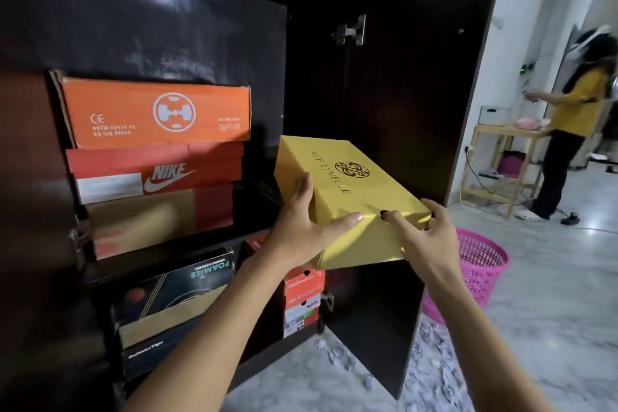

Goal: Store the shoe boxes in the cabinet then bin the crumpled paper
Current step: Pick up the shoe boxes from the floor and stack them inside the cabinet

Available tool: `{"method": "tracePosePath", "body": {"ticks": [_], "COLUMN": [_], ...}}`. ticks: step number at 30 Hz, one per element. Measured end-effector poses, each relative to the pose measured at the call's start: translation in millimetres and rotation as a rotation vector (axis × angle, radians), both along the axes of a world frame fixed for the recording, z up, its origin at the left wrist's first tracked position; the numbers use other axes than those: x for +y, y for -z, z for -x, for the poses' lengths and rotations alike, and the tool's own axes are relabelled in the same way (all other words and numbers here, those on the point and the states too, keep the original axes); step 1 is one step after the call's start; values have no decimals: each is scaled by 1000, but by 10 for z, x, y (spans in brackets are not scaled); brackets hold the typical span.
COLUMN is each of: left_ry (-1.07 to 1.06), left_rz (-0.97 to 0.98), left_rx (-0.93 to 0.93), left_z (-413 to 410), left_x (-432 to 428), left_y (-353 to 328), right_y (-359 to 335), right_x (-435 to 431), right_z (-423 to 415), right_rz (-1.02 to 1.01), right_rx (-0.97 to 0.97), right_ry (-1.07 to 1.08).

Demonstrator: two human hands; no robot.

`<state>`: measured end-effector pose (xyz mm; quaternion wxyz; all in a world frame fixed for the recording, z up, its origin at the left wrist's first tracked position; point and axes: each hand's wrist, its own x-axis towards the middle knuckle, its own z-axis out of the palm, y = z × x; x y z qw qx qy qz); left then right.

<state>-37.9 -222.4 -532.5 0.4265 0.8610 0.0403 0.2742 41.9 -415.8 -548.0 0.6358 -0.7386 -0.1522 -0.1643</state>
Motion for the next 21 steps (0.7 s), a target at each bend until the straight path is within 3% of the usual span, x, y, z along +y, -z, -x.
{"method": "tracePosePath", "body": {"ticks": [7,16,21], "left_ry": [-151,-315,-339], "left_rz": [-26,59,-37], "left_rx": [-15,158,88], "left_z": [-777,-1631,-1855], "left_x": [460,1181,1361], "left_y": [-205,-17,-150], "right_y": [-270,-242,-180], "right_x": [553,1358,1731], "right_z": [-863,-1807,-2179], "right_rz": [0,26,-24], "right_rx": [-20,24,18], "right_ry": [-56,-184,-162]}}
